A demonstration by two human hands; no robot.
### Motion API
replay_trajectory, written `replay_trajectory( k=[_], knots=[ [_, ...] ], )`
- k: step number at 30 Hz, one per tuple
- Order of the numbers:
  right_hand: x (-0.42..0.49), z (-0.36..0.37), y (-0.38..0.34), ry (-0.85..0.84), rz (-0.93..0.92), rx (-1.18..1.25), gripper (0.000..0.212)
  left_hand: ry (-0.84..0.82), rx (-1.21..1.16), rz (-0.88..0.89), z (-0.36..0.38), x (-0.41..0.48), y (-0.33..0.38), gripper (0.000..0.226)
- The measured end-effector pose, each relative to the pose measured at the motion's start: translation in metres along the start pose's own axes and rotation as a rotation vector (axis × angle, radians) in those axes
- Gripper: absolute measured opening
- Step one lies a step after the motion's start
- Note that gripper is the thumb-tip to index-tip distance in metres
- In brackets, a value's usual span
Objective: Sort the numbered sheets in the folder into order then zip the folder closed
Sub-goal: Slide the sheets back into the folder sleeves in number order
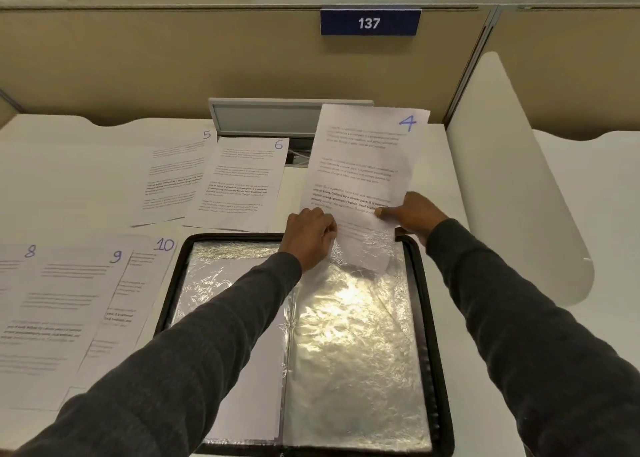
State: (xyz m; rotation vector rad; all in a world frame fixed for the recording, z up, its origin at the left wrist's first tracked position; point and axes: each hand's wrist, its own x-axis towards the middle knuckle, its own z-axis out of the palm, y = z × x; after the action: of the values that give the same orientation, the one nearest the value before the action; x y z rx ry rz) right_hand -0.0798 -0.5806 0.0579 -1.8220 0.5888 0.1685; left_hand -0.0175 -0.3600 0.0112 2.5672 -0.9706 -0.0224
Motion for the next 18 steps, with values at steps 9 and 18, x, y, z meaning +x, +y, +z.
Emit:
replay_trajectory(
  k=[9, 18],
  knots=[
    [0.002, -0.004, -0.005, -0.186, 0.22, -0.107, 0.018, -0.014, 0.002, 0.034, 0.007, 0.003, 0.002, 0.002],
    [0.008, -0.002, 0.006, -0.261, 0.322, -0.064, 0.031, -0.016, -0.05, 0.071, 0.011, 0.005, 0.006, 0.004]
  ],
)
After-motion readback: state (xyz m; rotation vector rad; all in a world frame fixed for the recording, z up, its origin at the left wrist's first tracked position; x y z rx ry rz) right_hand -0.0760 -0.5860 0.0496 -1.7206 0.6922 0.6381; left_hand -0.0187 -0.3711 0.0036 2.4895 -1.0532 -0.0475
